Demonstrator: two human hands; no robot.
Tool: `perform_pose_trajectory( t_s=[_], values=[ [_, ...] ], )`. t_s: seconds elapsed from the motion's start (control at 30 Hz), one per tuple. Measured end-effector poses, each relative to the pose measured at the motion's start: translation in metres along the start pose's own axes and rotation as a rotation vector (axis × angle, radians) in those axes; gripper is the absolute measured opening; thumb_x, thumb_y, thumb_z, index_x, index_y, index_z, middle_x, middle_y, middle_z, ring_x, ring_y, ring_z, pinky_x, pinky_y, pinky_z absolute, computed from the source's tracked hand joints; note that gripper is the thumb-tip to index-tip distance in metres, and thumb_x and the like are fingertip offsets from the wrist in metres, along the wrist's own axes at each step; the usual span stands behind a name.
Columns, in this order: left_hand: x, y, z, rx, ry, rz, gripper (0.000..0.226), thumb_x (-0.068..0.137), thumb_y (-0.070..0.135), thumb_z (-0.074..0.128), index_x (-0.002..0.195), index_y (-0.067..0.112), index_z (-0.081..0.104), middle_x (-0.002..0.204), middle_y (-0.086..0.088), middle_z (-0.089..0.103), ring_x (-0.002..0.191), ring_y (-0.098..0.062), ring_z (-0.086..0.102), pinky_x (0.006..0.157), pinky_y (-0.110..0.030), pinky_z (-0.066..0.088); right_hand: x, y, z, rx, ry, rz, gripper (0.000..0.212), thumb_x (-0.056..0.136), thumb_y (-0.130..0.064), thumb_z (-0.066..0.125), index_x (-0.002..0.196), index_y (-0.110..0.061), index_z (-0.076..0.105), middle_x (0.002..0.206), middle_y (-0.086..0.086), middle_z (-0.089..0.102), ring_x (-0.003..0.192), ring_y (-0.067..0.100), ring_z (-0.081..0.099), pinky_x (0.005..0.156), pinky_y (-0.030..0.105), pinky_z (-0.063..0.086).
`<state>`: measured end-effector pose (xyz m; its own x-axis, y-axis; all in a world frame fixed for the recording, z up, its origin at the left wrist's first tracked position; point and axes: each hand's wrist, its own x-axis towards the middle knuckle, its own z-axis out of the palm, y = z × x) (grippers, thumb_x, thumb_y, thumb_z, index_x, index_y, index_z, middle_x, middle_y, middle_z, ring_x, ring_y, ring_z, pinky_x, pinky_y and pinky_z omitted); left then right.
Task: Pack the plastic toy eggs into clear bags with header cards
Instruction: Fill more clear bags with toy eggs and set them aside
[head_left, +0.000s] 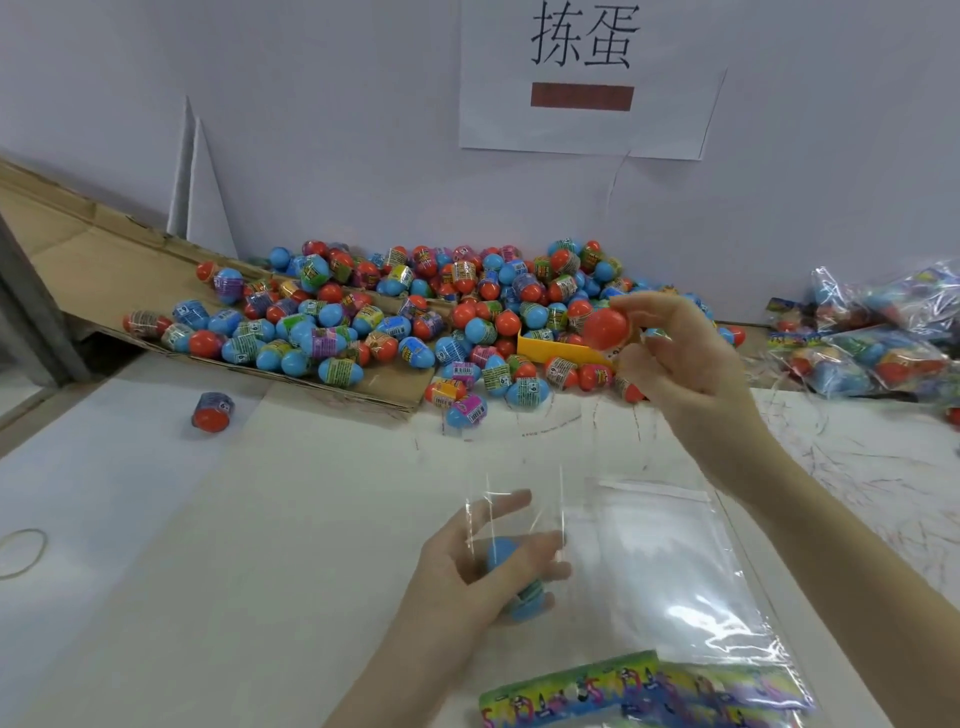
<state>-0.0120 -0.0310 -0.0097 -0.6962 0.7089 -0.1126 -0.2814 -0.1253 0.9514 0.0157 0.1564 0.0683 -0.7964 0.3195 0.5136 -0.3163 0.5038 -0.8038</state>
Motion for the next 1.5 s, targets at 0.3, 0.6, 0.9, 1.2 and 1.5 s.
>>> perform_pose_trajectory(
  t_s=[0.3, 0.6, 0.9, 1.2, 1.5],
  values=[
    [-0.011, 0.015, 0.008, 0.228, -0.016, 0.158, 0.054, 0.055, 0.037, 0.079, 0.105, 0.038, 0.058, 0.090, 0.016, 0.073, 0.086, -0.003, 0.069, 0.063, -0.014, 0.052, -0.015, -0.072, -0.005, -0.731, -0.498, -0.266, 0.044, 0.079, -0.001, 0.067, 0.120, -0.014, 0.057, 0.107, -0.004, 0.056, 0.098, 0.007, 0.050, 0.081, 0.003, 0.040],
    [-0.015, 0.026, 0.009, 0.222, -0.077, 0.128, 0.049, 0.056, 0.045, 0.080, 0.101, 0.036, 0.061, 0.089, 0.008, 0.075, 0.084, -0.019, 0.071, 0.077, -0.032, 0.058, -0.005, -0.084, -0.021, -0.736, -0.837, -0.021, 0.027, 0.080, -0.040, 0.057, 0.088, -0.063, 0.047, 0.097, -0.035, 0.050, 0.102, -0.015, 0.033, 0.090, 0.011, 0.019],
    [-0.014, 0.025, 0.009, 0.120, -0.090, 0.077, 0.050, 0.054, 0.037, 0.069, 0.102, 0.023, 0.061, 0.082, -0.004, 0.075, 0.074, -0.019, 0.072, 0.061, -0.023, 0.056, -0.007, -0.067, -0.014, -0.597, -0.930, 0.052, 0.043, 0.063, -0.070, 0.024, 0.085, -0.052, 0.057, 0.105, -0.036, 0.051, 0.108, -0.018, 0.029, 0.100, 0.024, 0.013],
    [-0.008, 0.013, 0.002, 0.065, -0.037, 0.038, 0.055, 0.047, 0.035, 0.074, 0.101, 0.023, 0.065, 0.076, -0.002, 0.074, 0.070, -0.012, 0.070, 0.059, -0.018, 0.052, -0.016, -0.042, 0.003, -0.585, -0.958, -0.026, 0.037, 0.064, -0.074, 0.035, 0.075, -0.050, 0.060, 0.113, -0.043, 0.033, 0.120, -0.012, 0.011, 0.090, 0.018, 0.010],
    [0.000, -0.001, -0.011, 0.018, 0.040, -0.005, 0.057, 0.052, 0.029, 0.071, 0.107, 0.018, 0.061, 0.093, -0.009, 0.074, 0.087, -0.024, 0.070, 0.073, -0.027, 0.057, 0.051, 0.072, 0.035, -0.686, -0.150, 0.245, 0.025, 0.087, -0.025, 0.061, 0.111, -0.019, 0.062, 0.110, -0.001, 0.063, 0.106, 0.020, 0.053, 0.092, 0.035, 0.042]
  ],
)
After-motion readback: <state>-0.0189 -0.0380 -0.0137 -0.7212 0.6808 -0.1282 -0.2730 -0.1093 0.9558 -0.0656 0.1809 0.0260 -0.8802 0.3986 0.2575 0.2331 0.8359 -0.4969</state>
